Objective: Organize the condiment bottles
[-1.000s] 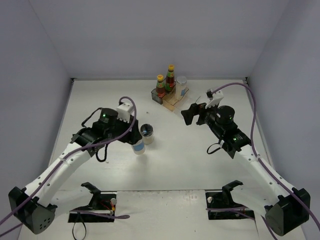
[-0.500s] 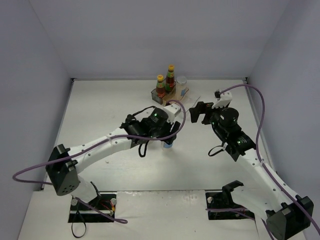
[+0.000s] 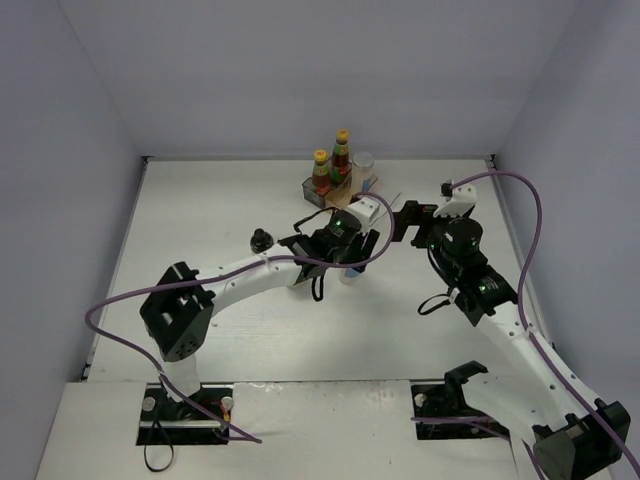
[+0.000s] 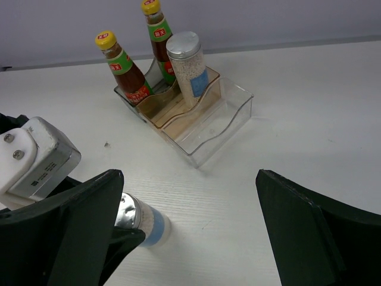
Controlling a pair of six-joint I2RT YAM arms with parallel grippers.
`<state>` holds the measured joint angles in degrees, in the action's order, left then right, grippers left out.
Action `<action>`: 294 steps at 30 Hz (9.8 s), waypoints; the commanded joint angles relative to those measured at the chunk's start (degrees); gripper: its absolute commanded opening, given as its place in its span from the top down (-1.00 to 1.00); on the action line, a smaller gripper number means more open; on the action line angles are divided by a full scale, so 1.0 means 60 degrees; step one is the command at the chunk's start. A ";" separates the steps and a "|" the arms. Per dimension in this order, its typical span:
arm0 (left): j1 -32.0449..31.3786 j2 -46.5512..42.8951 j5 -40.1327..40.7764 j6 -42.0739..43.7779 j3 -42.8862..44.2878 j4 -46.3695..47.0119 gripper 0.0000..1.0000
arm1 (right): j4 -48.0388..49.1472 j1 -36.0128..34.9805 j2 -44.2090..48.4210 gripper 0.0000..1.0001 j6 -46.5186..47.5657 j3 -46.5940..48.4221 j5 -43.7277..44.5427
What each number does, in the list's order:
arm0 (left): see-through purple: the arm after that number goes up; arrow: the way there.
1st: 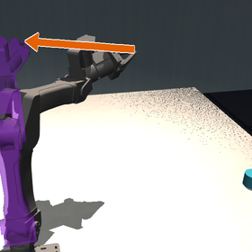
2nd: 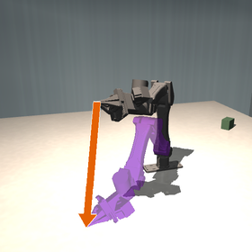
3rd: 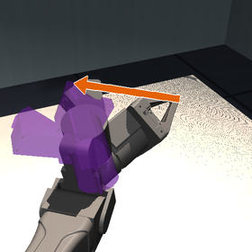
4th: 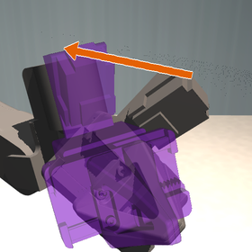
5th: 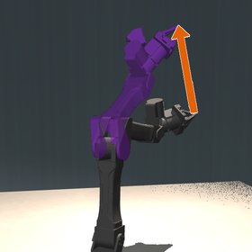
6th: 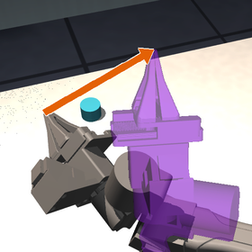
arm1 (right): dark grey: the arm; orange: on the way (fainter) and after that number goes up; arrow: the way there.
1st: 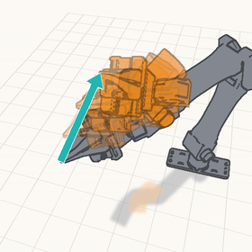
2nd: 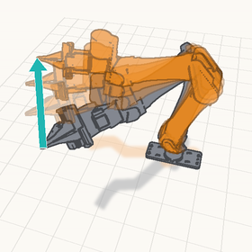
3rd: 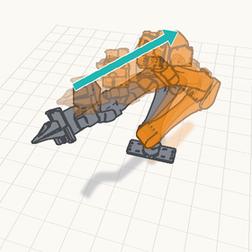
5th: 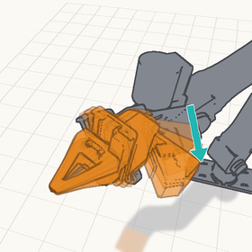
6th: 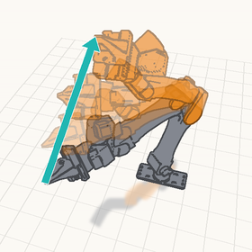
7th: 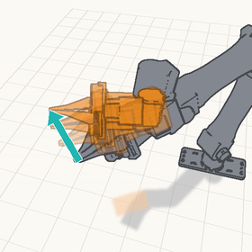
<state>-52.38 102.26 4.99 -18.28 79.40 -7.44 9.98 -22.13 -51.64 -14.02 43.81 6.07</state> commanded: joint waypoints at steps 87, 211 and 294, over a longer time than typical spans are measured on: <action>0.6738 -0.7961 0.0237 0.0425 -0.4370 -0.1704 -0.54 | -0.0022 -0.1557 -0.5543 1.00 0.2000 0.5381 -0.1290; 0.6752 -0.7814 -0.0217 0.0469 -0.4297 -0.1836 -0.54 | 0.3142 -0.3329 -0.7128 1.00 0.2513 0.2439 -0.3341; 0.6767 -0.7829 -0.0349 0.0425 -0.4297 -0.1880 -0.53 | 0.3772 0.1477 -0.6675 -1.00 0.1736 0.3628 -0.1743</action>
<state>-12.21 56.45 2.96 -15.64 51.81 -21.08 28.69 -12.51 -100.68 -4.34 66.08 -3.40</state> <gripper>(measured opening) 0.767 0.999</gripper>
